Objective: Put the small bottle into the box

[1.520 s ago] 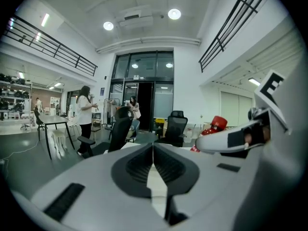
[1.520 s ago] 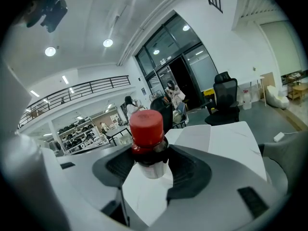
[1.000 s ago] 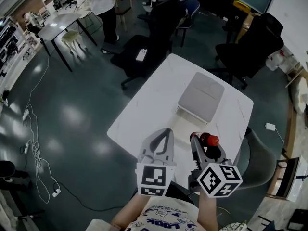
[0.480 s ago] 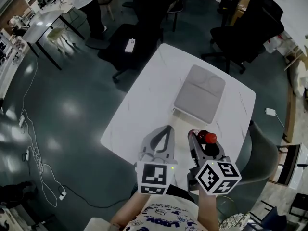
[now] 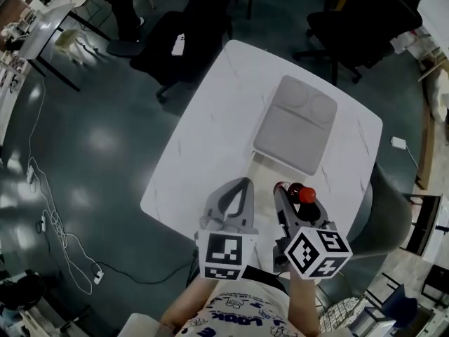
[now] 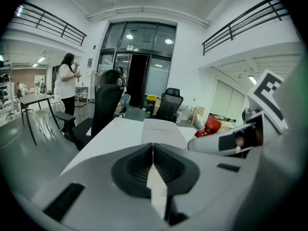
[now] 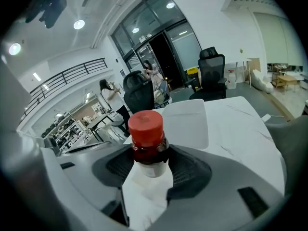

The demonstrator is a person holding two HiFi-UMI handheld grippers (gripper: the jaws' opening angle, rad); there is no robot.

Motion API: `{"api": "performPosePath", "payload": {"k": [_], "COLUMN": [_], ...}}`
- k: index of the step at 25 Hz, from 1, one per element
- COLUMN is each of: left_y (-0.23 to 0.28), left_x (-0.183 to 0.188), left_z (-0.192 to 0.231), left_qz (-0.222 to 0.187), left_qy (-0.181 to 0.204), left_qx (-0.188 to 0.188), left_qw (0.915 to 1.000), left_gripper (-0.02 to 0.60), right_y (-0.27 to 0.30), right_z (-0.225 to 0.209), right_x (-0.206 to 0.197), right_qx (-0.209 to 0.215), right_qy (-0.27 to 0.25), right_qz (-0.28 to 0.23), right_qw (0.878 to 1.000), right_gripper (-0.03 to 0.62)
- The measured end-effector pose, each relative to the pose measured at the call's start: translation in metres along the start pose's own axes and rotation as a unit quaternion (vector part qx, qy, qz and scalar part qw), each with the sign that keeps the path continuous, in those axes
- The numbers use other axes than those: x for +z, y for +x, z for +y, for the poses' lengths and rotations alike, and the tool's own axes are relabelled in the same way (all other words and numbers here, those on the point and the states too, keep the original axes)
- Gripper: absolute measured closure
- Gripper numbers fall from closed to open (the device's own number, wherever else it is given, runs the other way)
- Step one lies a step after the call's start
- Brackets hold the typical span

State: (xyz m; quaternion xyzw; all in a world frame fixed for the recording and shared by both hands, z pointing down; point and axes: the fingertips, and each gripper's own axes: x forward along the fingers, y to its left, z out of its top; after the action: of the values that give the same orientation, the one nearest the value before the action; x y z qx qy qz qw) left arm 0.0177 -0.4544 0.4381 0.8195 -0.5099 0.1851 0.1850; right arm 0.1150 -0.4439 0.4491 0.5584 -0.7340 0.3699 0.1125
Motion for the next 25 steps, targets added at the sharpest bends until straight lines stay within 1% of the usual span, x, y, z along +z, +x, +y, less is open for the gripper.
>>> {"api": "performPosePath", "payload": {"k": [8,16,25], "left_y": [0.020,0.035,0.048], "left_x": [-0.023,-0.047,-0.061], "left_z": [0.000,-0.002,-0.002], "left_qz": [0.032,0.058,0.075], "left_qy": [-0.006,-0.017,-0.024], "left_qx": [-0.018,-0.030,-0.039], "left_qw": [0.9993,0.9977,0.9961], "left_gripper": [0.563,0.563,0.563], "right_y": [0.019,0.038,0.057], "right_z": [-0.015,-0.028,-0.041], "right_x": [-0.022,-0.042,-0.056], "right_qx": [-0.023,-0.035,-0.050], "right_qy": [0.001,0.007,0.007], "right_qz": [0.031,0.056,0.081], "right_qw": [0.999,0.998,0.995], "right_gripper": [0.365,0.365,0.365]}}
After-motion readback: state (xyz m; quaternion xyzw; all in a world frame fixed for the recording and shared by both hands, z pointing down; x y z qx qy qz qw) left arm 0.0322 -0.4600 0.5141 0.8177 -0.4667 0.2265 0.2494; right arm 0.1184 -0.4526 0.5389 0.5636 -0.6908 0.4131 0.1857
